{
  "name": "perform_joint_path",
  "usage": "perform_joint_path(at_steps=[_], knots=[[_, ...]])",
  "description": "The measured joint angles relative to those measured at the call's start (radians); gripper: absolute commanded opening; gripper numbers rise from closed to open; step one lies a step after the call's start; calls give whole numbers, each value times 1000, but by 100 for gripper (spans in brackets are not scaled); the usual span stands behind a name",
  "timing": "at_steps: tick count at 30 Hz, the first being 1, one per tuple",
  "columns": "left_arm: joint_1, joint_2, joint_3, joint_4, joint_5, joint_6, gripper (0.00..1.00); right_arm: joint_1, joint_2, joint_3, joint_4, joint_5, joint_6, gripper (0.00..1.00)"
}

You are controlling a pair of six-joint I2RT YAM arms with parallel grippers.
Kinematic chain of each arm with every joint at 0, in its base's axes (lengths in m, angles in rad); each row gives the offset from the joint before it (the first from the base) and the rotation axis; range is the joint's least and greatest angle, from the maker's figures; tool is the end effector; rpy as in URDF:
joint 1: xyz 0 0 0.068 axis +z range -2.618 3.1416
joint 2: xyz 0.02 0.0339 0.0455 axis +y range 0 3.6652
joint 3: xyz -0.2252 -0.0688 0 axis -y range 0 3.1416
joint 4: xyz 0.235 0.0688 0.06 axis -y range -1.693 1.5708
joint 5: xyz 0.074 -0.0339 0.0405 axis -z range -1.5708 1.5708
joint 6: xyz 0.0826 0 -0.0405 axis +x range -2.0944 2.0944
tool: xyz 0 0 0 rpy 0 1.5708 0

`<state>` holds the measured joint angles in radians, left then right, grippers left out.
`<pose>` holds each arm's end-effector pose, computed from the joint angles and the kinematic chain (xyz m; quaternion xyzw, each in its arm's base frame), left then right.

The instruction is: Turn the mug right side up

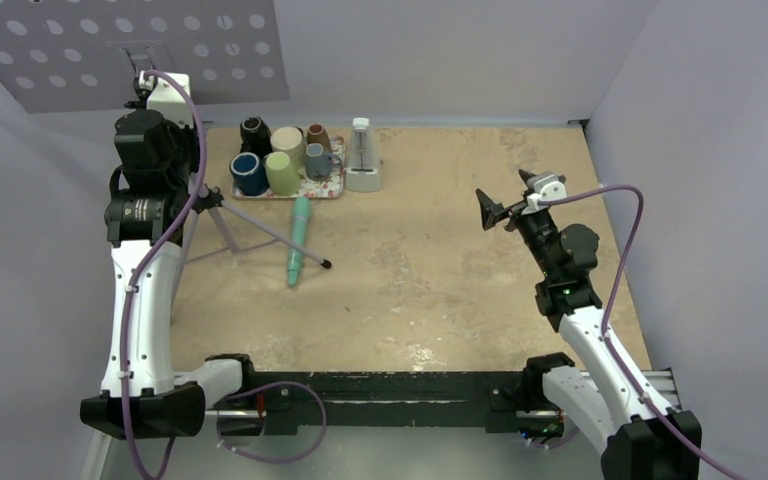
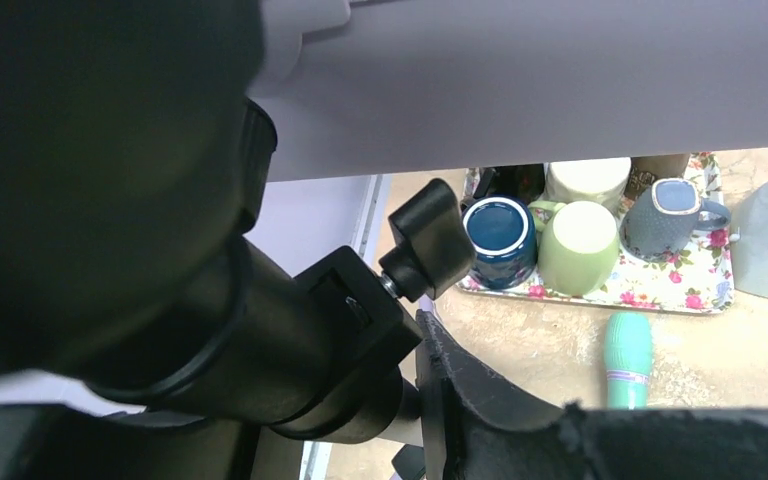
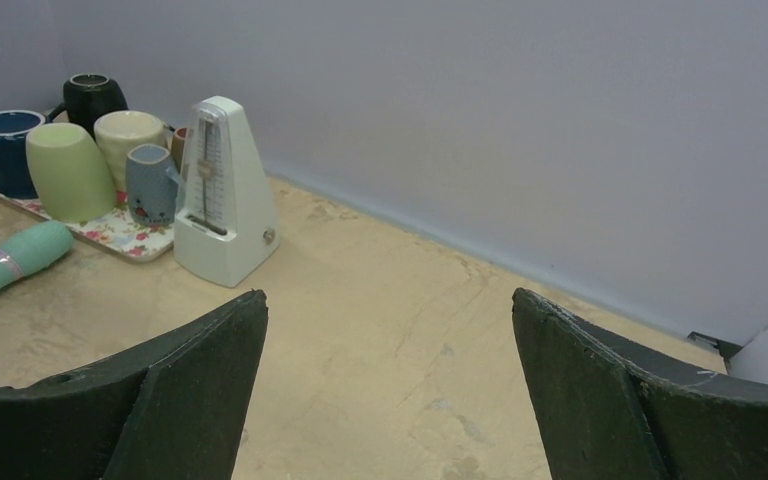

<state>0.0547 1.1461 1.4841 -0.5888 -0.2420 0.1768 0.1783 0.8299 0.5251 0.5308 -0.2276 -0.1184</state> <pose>0.2769 0.0350 0.4150 -0.0260 0.7873 0.1650 0.5935 0.2533 0.0646 0.3010 -0.1793 0.5989 0.0940 0.7748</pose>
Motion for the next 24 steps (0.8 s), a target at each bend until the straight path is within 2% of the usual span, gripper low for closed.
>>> perform_joint_path(at_steps=[5,10,16,21,24], knots=[[-1,-4,0,-10,-9,-9,1,2,-7,0,-2,0,-8,95],[0,-11,24,-61,-7,-18,0,6,-6,0,-10,-5,-14,94],[-1,-13,117,-208,63,29,0,31,16,59,-76,-58,-15,94],[-3,-19,204,-348,120,75,0,104,63,164,-99,-100,-3,94],[-3,-27,235,-400,163,78,0,198,113,245,-93,-106,6,94]])
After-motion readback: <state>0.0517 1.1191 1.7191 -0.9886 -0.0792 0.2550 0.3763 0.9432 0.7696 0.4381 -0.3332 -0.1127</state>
